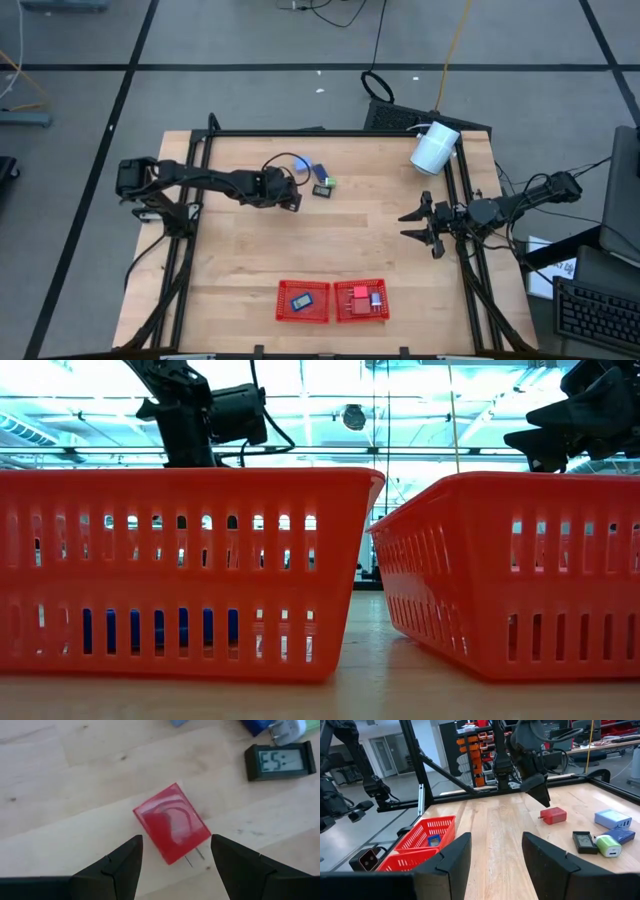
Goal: Pick & Place Office items
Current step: Put the red charger adapter into the right red bin
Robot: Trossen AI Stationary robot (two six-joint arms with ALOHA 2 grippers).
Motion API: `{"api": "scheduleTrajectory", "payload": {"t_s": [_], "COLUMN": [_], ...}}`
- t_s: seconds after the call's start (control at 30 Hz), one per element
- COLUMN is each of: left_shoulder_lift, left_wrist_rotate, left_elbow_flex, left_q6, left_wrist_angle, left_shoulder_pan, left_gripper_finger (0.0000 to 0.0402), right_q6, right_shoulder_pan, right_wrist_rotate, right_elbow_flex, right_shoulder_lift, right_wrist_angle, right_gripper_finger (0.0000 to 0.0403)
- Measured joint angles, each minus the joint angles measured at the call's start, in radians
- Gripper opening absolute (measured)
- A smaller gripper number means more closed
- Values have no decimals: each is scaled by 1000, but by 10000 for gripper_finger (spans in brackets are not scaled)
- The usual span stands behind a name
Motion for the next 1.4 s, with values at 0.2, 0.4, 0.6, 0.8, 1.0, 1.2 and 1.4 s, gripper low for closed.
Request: {"api": "scheduleTrajectory", "payload": {"t_s": [0.2, 0.4, 0.6, 0.8, 1.0, 1.2, 1.4], "left_shoulder_lift": [56, 121, 131, 130, 130, 118, 102], "left_wrist_rotate": [50, 58, 63, 58, 53, 53, -3], "left_elbow_flex": [0, 4, 0, -2, 0, 0, 0], "left_q6": [32, 30, 83, 212, 556, 748, 909], "left_wrist_angle": [36, 101, 106, 93, 91, 108, 146], "left_shoulder_pan": [31, 56, 69, 71, 72, 71, 71], "left_gripper_finger": [240, 268, 309, 321, 321, 321, 321], "right_q6": [14, 16, 19, 19, 19, 19, 15], "right_shoulder_pan": [0, 0, 0, 0, 0, 0, 0], "right_wrist_rotate": [-1, 0, -1, -1, -1, -1, -1], "right_elbow_flex": [0, 0, 0, 0, 0, 0, 0], "right_shoulder_lift": [0, 0, 0, 0, 0, 0, 0], "right_wrist_angle": [0, 0, 0, 0, 0, 0, 0], "right_gripper_finger": [166, 166, 166, 166, 166, 166, 166]}}
